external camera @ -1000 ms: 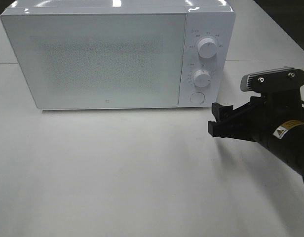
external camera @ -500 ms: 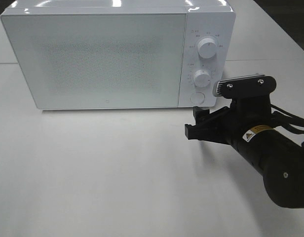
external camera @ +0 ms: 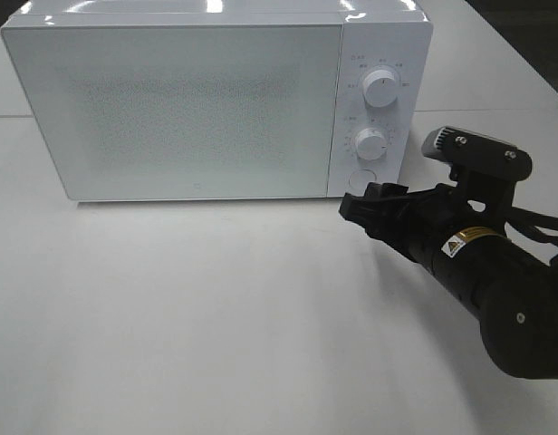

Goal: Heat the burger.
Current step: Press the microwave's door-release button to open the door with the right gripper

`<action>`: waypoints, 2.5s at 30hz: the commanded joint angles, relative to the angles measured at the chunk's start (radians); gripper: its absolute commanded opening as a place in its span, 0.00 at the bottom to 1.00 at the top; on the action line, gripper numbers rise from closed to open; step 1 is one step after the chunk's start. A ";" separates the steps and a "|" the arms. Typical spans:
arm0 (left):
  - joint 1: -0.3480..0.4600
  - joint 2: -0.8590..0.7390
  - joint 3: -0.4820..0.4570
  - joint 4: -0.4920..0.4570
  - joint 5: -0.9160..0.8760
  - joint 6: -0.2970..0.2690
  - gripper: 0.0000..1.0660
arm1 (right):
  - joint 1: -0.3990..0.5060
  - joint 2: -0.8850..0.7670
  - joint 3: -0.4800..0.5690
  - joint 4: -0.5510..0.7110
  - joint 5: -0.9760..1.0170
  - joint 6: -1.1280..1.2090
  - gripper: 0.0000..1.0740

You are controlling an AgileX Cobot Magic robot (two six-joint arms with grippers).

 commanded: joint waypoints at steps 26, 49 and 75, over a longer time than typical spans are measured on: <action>0.000 -0.023 0.003 -0.007 -0.009 -0.005 0.94 | 0.001 0.030 -0.007 0.043 0.008 1.239 0.00; 0.000 -0.023 0.003 -0.007 -0.009 -0.005 0.94 | -0.070 0.130 -0.195 0.086 0.106 1.101 0.00; 0.000 -0.023 0.003 -0.007 -0.009 -0.005 0.94 | -0.140 0.263 -0.319 0.026 0.123 1.106 0.00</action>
